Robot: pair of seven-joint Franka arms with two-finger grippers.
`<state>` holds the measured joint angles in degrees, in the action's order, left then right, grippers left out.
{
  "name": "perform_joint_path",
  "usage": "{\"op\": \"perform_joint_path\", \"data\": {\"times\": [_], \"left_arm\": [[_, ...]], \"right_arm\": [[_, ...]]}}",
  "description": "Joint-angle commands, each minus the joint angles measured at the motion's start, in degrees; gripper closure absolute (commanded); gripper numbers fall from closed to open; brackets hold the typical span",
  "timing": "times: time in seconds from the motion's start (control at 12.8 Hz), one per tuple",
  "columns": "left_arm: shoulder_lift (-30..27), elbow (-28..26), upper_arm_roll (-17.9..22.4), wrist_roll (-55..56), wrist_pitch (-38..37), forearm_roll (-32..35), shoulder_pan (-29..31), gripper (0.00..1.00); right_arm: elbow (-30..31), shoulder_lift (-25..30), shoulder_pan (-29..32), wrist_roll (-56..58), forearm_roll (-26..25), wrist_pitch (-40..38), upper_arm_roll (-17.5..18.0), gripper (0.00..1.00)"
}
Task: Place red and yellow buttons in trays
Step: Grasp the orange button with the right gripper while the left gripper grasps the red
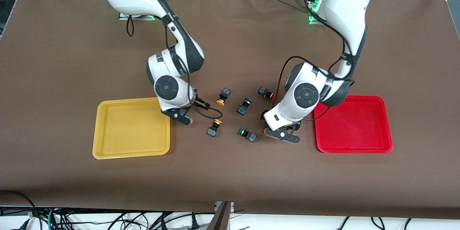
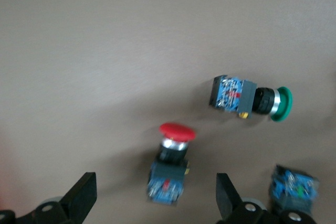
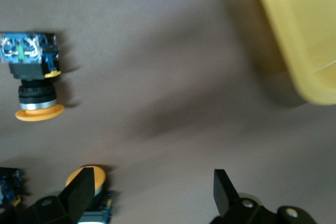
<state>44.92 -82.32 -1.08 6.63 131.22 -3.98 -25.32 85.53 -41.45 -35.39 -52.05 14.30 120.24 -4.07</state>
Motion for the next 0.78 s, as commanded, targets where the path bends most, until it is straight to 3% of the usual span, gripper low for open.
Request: {"op": "perform_joint_path", "data": {"times": [0.0, 0.63, 0.71], "left_arm": [[4.55, 1.99, 0.9, -1.89, 5.08, 1.41, -2.63, 0.0], [4.74, -2.23, 0.9, -1.71, 5.97, 3.8, -3.69, 0.0], [4.56, -2.14, 0.9, -1.8, 5.89, 3.8, -3.51, 0.17]], "right_arm": [[-0.63, -2.05, -2.57, -3.31, 4.58, 4.28, -0.68, 0.0], [-0.63, -4.34, -8.11, -7.71, 8.01, 8.08, -0.68, 0.0], [-0.63, -4.43, -8.2, -7.72, 8.46, 8.42, -0.68, 0.0]]}}
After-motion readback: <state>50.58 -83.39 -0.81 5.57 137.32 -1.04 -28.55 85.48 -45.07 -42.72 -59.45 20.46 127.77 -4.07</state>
